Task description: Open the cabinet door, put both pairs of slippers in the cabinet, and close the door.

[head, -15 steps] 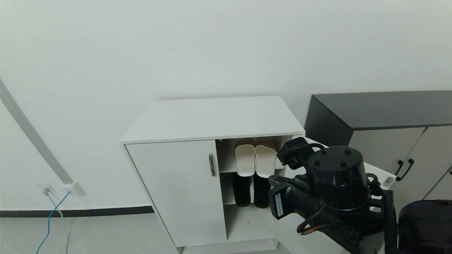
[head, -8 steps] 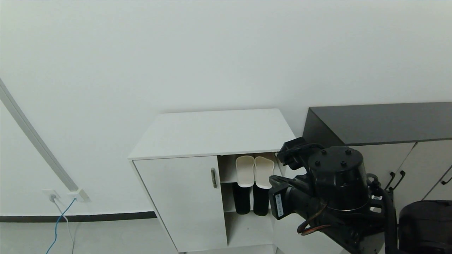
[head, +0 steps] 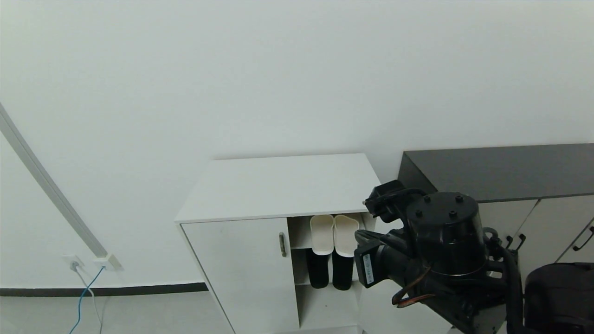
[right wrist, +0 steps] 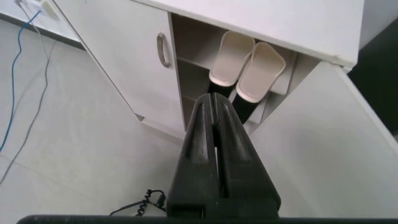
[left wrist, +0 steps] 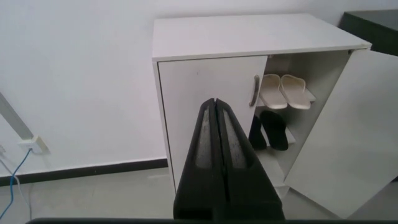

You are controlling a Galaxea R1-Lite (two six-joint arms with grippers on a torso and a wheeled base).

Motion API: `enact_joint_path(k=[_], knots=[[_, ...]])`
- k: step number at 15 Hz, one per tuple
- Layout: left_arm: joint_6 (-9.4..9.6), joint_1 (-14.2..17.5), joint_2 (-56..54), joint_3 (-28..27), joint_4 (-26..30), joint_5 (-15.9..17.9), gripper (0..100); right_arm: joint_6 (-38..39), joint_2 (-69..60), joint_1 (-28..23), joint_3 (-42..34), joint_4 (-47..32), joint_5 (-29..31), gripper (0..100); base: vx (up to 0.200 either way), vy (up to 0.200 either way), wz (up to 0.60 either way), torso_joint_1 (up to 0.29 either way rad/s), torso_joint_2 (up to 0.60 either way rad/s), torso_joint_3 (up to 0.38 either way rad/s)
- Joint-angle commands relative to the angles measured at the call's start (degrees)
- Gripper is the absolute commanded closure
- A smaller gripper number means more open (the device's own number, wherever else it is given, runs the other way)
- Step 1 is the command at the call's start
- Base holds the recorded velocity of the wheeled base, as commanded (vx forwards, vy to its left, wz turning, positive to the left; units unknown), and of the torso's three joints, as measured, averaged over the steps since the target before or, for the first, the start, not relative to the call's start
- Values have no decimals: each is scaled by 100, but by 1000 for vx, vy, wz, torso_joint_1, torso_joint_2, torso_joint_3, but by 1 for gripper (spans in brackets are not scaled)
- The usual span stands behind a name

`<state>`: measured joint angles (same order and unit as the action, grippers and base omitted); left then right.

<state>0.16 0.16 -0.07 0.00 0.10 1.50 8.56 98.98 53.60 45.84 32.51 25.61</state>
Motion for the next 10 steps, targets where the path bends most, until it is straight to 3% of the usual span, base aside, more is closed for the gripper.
enact_joint_path(k=[1,8,10], knots=[[2,2,7,0,-1,-1,100,-3,-10,1,-49,62,-4,100,0,0,0,173,-364,-198],[2,2,7,0,-1,-1,100,-161,8,-34,-163,238,-12,100,0,0,0,170,-350,-189],[2,2,7,0,-1,-1,100,-161,34,-52,-163,273,-12,100,0,0,0,50,-126,-43]])
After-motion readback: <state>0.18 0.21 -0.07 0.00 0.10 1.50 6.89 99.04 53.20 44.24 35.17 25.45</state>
